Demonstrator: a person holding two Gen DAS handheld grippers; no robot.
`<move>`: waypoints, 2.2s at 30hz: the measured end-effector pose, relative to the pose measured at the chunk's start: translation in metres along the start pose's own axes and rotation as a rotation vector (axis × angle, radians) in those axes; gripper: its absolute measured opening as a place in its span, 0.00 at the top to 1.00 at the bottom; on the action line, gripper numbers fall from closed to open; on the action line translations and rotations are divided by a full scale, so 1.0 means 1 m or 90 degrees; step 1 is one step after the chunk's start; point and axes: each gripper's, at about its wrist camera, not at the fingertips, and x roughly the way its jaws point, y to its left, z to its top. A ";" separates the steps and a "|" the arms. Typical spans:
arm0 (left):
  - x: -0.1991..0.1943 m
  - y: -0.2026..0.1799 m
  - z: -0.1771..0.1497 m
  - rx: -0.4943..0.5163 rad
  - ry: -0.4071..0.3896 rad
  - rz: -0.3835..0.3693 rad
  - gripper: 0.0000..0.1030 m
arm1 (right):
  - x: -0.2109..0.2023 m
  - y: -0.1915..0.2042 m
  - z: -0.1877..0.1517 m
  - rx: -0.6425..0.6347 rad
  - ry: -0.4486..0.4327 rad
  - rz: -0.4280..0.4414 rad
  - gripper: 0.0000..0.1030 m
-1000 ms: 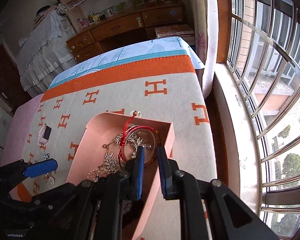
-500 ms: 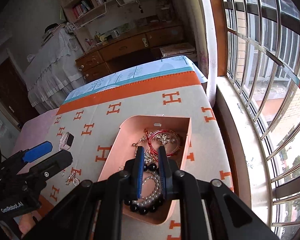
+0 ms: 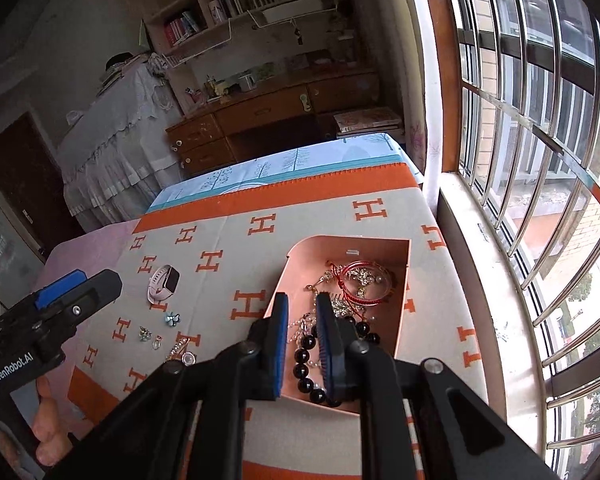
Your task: Organize jewelry
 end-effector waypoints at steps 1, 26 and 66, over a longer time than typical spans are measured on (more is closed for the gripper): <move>-0.004 0.005 0.000 -0.004 -0.004 0.001 0.16 | -0.002 0.005 0.001 -0.004 -0.004 0.000 0.86; -0.031 0.161 0.025 -0.098 -0.040 0.114 0.10 | 0.011 0.142 0.029 -0.144 -0.028 0.068 0.71; 0.198 0.204 -0.015 -0.156 0.282 0.015 0.93 | 0.185 0.148 -0.005 -0.060 0.306 0.119 0.71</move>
